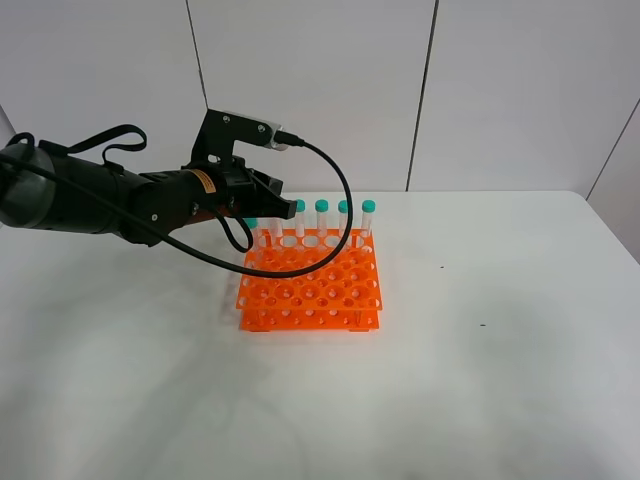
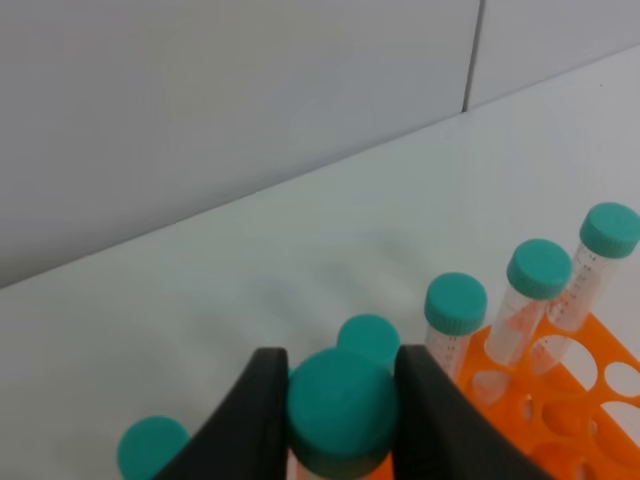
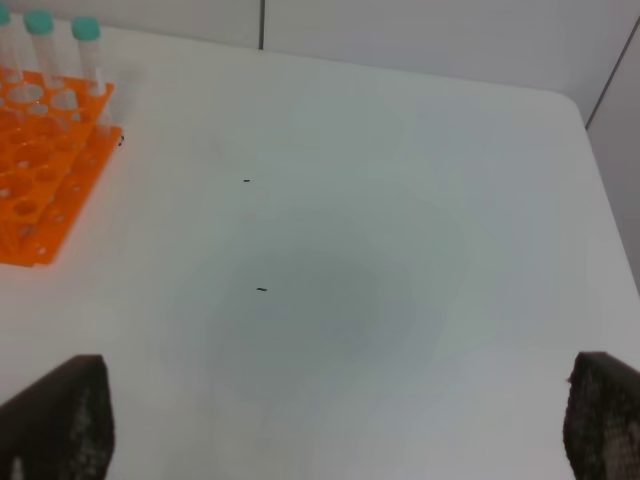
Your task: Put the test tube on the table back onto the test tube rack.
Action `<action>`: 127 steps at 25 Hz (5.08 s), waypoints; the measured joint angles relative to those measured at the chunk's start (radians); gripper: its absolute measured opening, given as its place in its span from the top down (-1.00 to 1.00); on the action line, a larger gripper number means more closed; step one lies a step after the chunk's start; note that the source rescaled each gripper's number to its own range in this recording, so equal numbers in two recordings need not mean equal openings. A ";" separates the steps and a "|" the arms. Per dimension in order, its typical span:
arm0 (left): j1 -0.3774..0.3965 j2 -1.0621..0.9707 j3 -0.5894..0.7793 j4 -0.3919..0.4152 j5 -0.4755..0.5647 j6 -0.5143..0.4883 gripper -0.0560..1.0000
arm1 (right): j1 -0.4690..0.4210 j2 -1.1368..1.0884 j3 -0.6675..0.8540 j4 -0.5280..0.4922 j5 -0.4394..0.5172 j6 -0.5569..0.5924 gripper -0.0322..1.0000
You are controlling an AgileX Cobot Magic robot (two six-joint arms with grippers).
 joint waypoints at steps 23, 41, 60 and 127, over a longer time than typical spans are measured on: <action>0.000 0.114 0.000 0.001 -0.063 -0.002 0.89 | 0.000 0.000 0.000 0.000 0.000 0.000 -1.00; 0.000 0.171 0.000 0.000 -0.102 -0.004 0.89 | 0.000 0.000 0.000 0.000 0.000 0.000 -1.00; 0.000 0.098 0.000 0.000 -0.085 -0.016 0.22 | 0.000 0.000 0.000 0.000 0.000 0.000 -1.00; 0.438 -1.109 0.374 -0.019 1.540 -0.019 -0.54 | 0.000 0.000 0.000 0.000 0.000 0.000 -1.00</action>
